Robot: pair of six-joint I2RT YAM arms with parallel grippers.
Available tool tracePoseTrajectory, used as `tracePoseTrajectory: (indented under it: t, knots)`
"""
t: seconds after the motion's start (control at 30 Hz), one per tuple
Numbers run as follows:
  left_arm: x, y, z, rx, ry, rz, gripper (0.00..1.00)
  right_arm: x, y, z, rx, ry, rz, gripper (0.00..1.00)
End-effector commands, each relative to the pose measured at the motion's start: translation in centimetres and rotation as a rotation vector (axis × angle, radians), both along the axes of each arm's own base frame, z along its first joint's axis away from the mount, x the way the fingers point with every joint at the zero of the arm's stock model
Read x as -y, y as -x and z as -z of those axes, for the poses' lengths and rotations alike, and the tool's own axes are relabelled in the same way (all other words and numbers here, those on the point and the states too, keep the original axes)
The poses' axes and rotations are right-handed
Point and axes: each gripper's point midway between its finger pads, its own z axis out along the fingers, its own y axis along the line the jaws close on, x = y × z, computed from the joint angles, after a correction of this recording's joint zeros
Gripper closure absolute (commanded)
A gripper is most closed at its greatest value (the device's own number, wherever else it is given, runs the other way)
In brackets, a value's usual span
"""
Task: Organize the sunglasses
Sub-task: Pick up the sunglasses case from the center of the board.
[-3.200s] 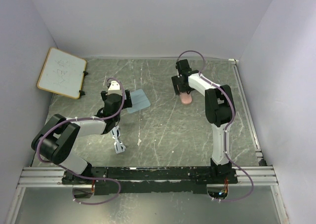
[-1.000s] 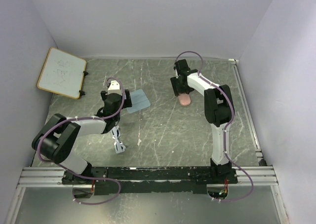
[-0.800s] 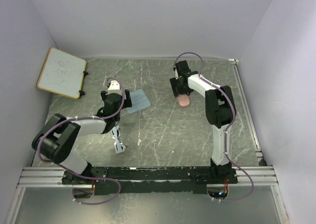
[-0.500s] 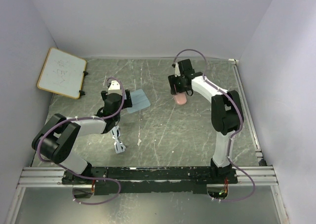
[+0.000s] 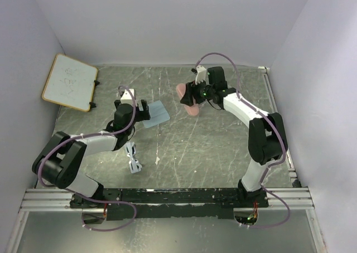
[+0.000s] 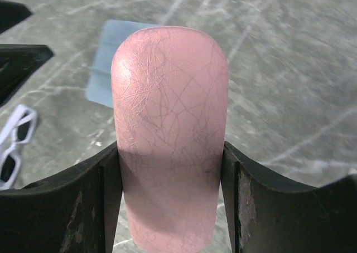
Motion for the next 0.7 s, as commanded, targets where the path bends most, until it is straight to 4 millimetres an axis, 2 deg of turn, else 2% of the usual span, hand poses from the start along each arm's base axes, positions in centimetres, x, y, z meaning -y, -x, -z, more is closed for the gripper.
tracePoseTrajectory:
  t: [0.0,0.23,0.47,0.57,0.67]
  knots:
    - [1.0,0.3,-2.7,0.070,0.108,0.090,0.01,-3.0,2.0,-5.2,0.117,-0.178,-0.196,1.00]
    - [1.9,1.2,-4.9,0.128,0.254,0.203,0.01,-4.0,4.3,-8.8,0.186,-0.285,-0.306,1.00]
    - [4.2,2.4,-7.4,0.182,0.344,0.360,0.01,-5.0,6.3,-13.0,0.229,-0.416,-0.399,1.00]
    - [4.5,2.8,-8.9,0.211,0.388,0.403,0.00,-5.1,6.8,-13.6,0.230,-0.436,-0.423,1.00]
    - [4.8,3.4,-10.7,0.249,0.462,0.457,0.00,-5.1,7.4,-13.4,0.231,-0.445,-0.429,1.00]
